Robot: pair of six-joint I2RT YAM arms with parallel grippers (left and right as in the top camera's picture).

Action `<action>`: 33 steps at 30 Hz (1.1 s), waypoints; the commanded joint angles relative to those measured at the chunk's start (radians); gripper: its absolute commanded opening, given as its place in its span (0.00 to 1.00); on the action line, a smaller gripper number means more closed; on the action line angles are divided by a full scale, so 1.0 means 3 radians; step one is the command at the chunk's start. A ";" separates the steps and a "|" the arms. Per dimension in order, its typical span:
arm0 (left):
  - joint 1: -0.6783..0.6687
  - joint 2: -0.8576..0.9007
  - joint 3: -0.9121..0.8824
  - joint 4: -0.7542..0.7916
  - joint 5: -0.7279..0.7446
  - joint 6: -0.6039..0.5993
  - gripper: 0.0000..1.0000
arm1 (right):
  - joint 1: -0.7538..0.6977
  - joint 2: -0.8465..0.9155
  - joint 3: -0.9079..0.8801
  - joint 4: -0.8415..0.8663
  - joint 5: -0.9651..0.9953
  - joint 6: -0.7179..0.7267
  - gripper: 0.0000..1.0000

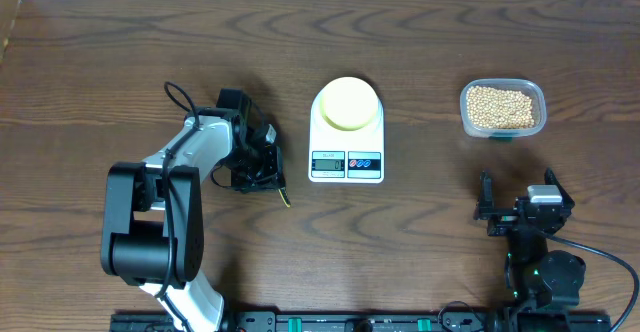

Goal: Scoop item into bowl and weigh 50g on scale
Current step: 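Carry the scoop with the left gripper over the scale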

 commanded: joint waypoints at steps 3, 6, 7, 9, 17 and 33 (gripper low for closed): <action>0.0041 -0.0256 0.0010 -0.0010 -0.0017 -0.0170 0.07 | 0.0022 -0.0022 -0.0014 -0.0004 0.0028 0.0003 0.99; 0.0069 -0.0565 0.0010 -0.0011 -0.0017 -0.0239 0.07 | 0.0022 -0.0022 -0.0014 -0.0004 0.0028 0.0003 0.99; 0.0078 -0.0675 0.0010 -0.0011 -0.0017 -0.0289 0.07 | 0.0022 -0.0022 -0.0014 -0.0004 0.0028 0.0003 0.99; 0.0086 -0.0890 0.0010 -0.0020 -0.0013 -0.0375 0.07 | 0.0022 -0.0022 -0.0015 -0.0004 0.0029 0.0003 0.99; 0.0086 -0.1905 0.0010 -0.0020 0.1532 -0.0404 0.07 | 0.0022 -0.0022 -0.0014 -0.0004 0.0028 0.0003 0.99; -0.0505 -0.2043 0.0010 0.0343 0.2363 -0.0451 0.07 | 0.0023 -0.0020 -0.0015 0.0262 -0.0305 0.0200 0.99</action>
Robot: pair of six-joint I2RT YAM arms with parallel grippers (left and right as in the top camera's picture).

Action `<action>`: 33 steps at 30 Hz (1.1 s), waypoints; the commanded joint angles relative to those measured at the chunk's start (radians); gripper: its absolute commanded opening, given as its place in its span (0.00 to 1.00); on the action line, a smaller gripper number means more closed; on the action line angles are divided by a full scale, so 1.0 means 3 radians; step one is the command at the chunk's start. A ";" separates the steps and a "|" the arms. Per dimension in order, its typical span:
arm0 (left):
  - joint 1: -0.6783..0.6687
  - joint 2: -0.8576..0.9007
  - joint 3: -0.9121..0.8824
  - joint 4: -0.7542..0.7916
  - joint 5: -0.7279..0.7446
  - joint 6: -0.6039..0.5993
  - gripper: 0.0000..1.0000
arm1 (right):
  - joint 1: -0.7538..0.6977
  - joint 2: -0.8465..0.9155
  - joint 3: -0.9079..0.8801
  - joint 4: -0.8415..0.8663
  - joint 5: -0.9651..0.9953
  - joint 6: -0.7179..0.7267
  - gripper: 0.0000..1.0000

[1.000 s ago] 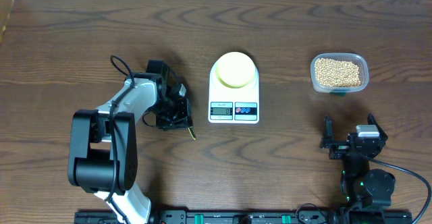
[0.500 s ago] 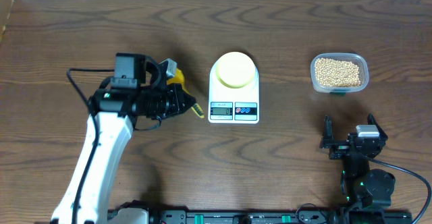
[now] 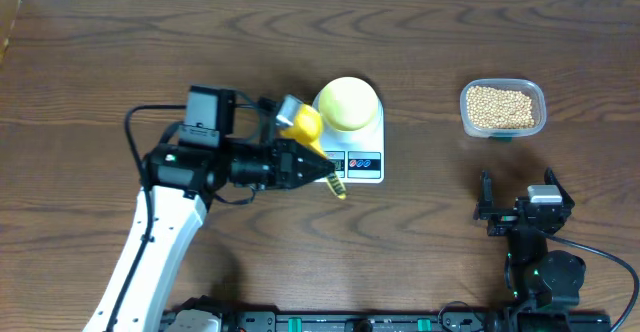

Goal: Scoop item into bowl and weigh 50g on scale
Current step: 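Carry the scoop with the left gripper over the scale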

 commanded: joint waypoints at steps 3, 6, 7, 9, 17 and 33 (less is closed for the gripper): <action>-0.0127 -0.0008 0.0015 0.0673 0.0145 -0.0315 0.07 | 0.0023 -0.0020 -0.0009 0.0546 -0.0788 0.0636 0.99; -0.0127 -0.0008 0.0015 0.1162 0.0142 -0.0474 0.07 | 0.0023 -0.0020 -0.0009 0.0615 -0.1113 0.1156 0.99; -0.0127 -0.0008 0.0015 0.1336 0.0125 -0.0535 0.07 | 0.0023 -0.0020 -0.0009 0.0746 -0.1114 0.1356 0.99; -0.0127 -0.0008 0.0015 0.1610 0.0079 -0.0640 0.06 | 0.0022 -0.0020 -0.0009 0.1015 -0.1116 0.1628 0.99; -0.0127 0.0018 0.0015 0.2216 -0.0385 -0.1104 0.07 | 0.0022 0.0019 0.0203 0.1865 -0.1085 0.1787 0.99; -0.0127 0.0048 0.0015 0.2800 -0.0687 -0.1569 0.07 | 0.0022 0.2556 0.2478 -0.0151 -0.1864 0.1595 0.99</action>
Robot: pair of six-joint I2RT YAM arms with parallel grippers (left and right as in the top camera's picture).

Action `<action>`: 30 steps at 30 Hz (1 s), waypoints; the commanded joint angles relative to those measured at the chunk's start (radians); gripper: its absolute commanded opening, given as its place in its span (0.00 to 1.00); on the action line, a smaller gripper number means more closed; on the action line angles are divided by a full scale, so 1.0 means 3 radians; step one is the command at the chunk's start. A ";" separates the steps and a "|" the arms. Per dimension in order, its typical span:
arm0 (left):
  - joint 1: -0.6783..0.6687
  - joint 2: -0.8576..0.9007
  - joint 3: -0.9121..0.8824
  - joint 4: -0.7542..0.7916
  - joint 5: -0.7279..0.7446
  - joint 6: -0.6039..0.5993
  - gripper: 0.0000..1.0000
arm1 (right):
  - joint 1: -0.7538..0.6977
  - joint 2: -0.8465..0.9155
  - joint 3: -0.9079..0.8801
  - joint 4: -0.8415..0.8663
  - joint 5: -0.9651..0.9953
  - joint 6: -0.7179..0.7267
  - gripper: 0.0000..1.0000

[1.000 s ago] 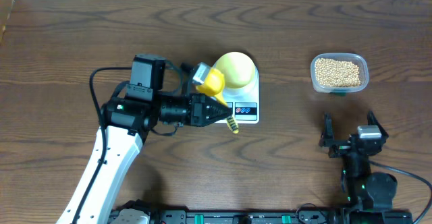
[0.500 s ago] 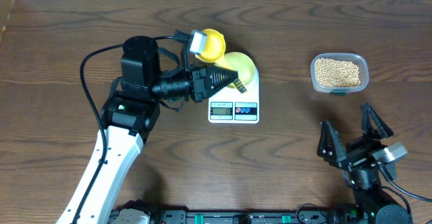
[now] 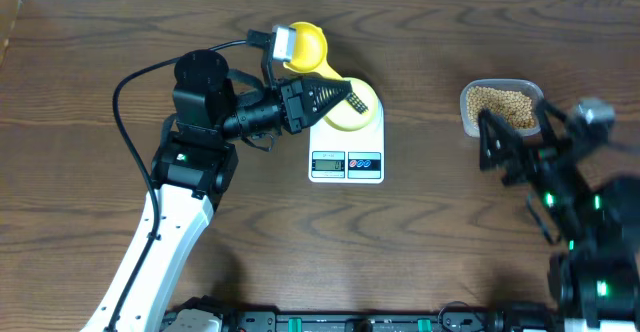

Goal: Scoop item into bowl and weigh 50g on scale
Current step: 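Carry the scoop with the left gripper over the scale, then move the right gripper toward the scoop and grasp its handle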

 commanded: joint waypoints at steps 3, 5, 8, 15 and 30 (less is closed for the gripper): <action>-0.0005 0.0013 0.0023 0.0024 -0.0262 -0.0041 0.07 | 0.0014 0.0601 0.0132 0.0220 -0.1330 0.0440 0.99; -0.0005 0.0013 0.0023 0.0025 -0.0323 -0.0041 0.07 | 0.0024 0.0781 0.0132 0.0418 -0.1450 0.0753 0.99; -0.0008 0.0013 0.0023 0.0061 -0.0446 -0.0058 0.07 | 0.0107 0.1068 0.0132 0.0725 -0.1592 0.1518 0.98; -0.0008 0.0013 0.0023 0.0406 -0.0446 -0.0217 0.07 | 0.0450 0.1428 0.0132 0.1647 -0.1925 0.2566 0.78; -0.0181 0.0013 0.0023 0.0580 -0.0418 -0.1073 0.07 | 0.1050 0.1680 0.0132 0.2681 -0.1713 0.3381 0.66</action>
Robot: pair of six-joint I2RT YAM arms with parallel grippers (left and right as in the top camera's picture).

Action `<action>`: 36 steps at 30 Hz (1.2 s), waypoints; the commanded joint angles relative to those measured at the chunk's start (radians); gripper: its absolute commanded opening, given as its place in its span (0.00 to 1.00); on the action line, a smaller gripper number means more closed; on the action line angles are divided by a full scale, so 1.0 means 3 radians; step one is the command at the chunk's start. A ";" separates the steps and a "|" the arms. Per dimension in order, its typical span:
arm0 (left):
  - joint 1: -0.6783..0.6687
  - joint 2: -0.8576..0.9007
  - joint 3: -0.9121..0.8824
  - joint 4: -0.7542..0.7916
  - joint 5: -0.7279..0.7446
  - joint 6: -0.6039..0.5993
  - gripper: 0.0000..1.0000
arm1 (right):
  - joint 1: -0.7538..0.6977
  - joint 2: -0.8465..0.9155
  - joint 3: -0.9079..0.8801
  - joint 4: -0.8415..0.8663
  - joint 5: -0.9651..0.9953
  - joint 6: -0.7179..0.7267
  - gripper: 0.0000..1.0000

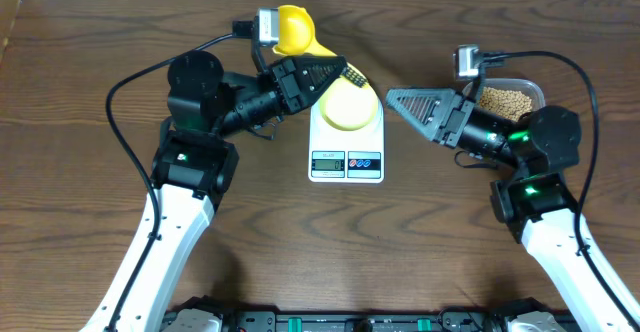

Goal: Scoop item into bowl and weigh 50g on scale
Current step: 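Move the right gripper toward the scoop and grasp its handle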

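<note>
A white scale [346, 162] sits at the table's middle with a pale yellow bowl [350, 110] on its platform. My left gripper [338, 73] is shut on the handle of a yellow scoop [292, 28], held raised just left of and behind the bowl. A clear container of tan beans [510, 99] stands at the right, partly hidden by my right arm. My right gripper [393, 98] hangs just right of the bowl, pointing left, open and holding nothing.
The scale's display and buttons [346, 162] face the near edge. Cables loop off both arms over the wooden table [80, 72]. Both arm bases stand near the front edge.
The left gripper has carried the scoop slightly back and left. The right arm has swung from in front of the bean container to the bowl's right side, pointing left.
The left gripper was down on the table left of the scale, and the right arm rested folded at the front right. Then the left held the yellow scoop beside the scale, later above the bowl's left rim. The right arm rose by the container and now flanks the bowl.
</note>
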 commanded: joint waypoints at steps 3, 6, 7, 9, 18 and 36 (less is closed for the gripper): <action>-0.0243 0.0011 0.0023 0.0167 0.0003 -0.0205 0.07 | 0.0202 -0.0001 0.0043 0.0039 0.0238 0.0135 0.59; -0.0289 0.0011 0.0023 0.0188 0.0003 -0.0181 0.07 | 0.0217 -0.0001 0.0043 0.0103 0.0262 0.0134 0.50; -0.0289 0.0011 0.0023 0.0186 0.0004 -0.0181 0.07 | 0.0214 -0.0001 0.0043 0.0146 0.0261 0.0134 0.49; -0.0289 0.0011 0.0023 0.0187 0.0004 -0.0145 0.07 | 0.0193 -0.0001 0.0043 0.0237 0.0258 0.0134 0.46; -0.0289 0.0011 0.0023 0.0187 0.0005 -0.0139 0.07 | 0.0132 -0.0001 0.0043 0.0423 0.0282 0.0184 0.39; -0.0387 0.0011 0.0022 0.0186 0.0018 -0.0130 0.07 | 0.0145 -0.0001 0.0043 0.0423 0.0322 0.0183 0.30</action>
